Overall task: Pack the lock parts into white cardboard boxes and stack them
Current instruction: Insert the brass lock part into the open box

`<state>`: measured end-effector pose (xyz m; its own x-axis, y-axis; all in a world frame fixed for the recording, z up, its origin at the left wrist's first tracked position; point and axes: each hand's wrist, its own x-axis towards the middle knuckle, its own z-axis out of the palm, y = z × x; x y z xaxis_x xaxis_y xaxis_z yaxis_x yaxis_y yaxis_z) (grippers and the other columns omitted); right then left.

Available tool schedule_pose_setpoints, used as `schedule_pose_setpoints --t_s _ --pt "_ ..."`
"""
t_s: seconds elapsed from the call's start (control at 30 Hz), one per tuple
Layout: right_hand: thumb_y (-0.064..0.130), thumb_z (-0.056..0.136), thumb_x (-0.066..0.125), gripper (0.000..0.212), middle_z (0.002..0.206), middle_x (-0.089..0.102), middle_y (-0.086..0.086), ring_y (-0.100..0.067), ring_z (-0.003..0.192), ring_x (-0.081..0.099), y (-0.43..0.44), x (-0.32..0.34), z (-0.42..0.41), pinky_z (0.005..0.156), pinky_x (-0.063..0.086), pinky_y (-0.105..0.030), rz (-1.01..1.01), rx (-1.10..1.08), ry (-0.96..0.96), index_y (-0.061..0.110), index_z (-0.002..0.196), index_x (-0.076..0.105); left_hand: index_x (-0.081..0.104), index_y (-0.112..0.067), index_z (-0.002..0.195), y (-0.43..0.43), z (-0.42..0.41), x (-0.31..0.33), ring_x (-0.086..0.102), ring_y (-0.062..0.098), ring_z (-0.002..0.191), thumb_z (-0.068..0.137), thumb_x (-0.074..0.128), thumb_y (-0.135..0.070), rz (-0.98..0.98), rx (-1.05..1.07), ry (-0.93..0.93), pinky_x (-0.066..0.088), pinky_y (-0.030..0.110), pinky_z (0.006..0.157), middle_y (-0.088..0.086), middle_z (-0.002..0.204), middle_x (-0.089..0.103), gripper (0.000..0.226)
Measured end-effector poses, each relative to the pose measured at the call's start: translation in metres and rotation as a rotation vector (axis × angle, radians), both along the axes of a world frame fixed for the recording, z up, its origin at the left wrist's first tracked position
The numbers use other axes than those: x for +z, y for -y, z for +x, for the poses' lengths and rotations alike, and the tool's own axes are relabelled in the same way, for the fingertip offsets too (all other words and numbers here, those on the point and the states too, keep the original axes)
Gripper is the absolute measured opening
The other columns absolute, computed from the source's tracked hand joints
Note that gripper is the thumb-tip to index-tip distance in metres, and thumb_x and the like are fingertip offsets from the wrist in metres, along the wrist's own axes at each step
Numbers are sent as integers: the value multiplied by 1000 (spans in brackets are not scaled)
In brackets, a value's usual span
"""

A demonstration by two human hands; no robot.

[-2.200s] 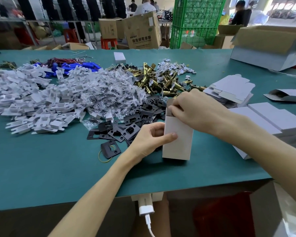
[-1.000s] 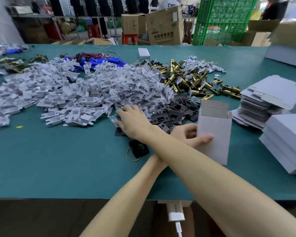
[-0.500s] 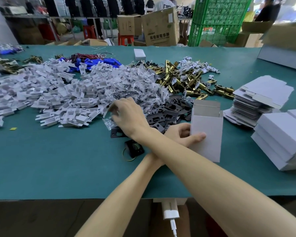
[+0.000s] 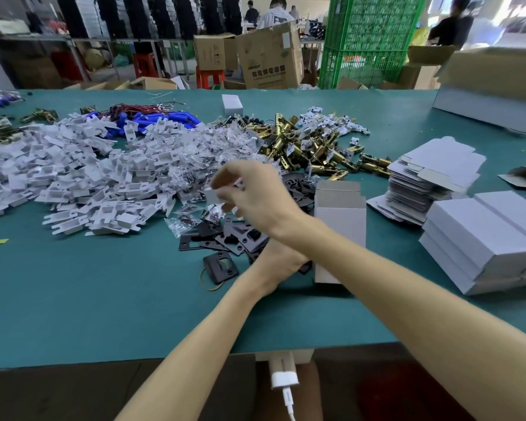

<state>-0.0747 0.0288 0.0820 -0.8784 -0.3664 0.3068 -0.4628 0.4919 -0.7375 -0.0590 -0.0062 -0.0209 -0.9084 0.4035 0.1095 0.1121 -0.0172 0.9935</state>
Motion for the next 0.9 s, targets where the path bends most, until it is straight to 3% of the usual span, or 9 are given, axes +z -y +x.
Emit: schedule_pose_setpoints --t_s 0.07,0.17,0.27,0.33,0.43,0.57,0.73,0.8,0.9 --pt "4 97 64 14 96 75 -2 -11 71 72 -30 16 -1 59 54 -15 -28 -51 -10 7 107 74 69 -27 109 -2 1 5 69 -5 98 96 72 -11 3 20 1 52 14 82 -19 103 77 20" --pt "6 97 64 17 97 76 0 -9 72 69 -78 34 -5 58 50 -15 1 -125 -40 12 104 78 72 -20 114 -5 0 8 74 10 105 95 76 -23 72 -2 78 56 19 83 -6 112 79 20" --pt "3 97 65 15 87 75 -2 -12 69 65 -123 40 -8 57 49 -23 61 -187 -13 12 102 76 72 -17 118 -5 2 8 75 11 103 94 76 -24 100 -7 96 56 17 78 -3 113 79 25" --pt "3 92 70 12 79 74 -8 -17 65 65 -147 39 -9 57 48 -25 78 -260 13 8 103 69 72 -16 120 -6 1 8 75 15 107 94 75 -23 96 -12 91 59 25 85 0 115 79 27" --pt "2 88 74 14 77 74 -10 -15 62 66 -169 35 -7 52 45 -12 181 -326 3 14 89 69 71 -17 120 -6 1 9 74 17 109 90 76 -27 82 -5 90 60 35 94 0 116 79 32" --pt "2 87 74 11 81 75 -4 -13 71 68 -174 27 -6 73 54 -23 284 -322 -6 13 88 77 70 -11 125 -6 1 8 74 17 109 91 75 -24 92 -14 74 57 23 88 2 118 78 37" --pt "6 85 78 10 83 75 1 2 71 60 -163 22 -5 59 39 -1 411 -296 -45 15 90 81 70 -12 124 -6 0 6 74 18 108 88 77 -26 107 -17 71 57 23 86 4 118 78 40" --pt "6 83 78 11 85 74 1 -1 72 60 -162 23 -3 60 39 -3 479 -298 -67 16 88 81 70 -11 124 -6 0 6 75 18 107 90 77 -24 102 -9 76 57 23 85 5 117 78 37" --pt "5 84 74 13 91 73 -1 -17 88 66 -159 26 2 75 51 -26 578 -302 -84 15 92 80 70 -10 124 -6 -2 4 75 19 107 94 75 -18 85 0 68 58 24 85 5 117 78 31"
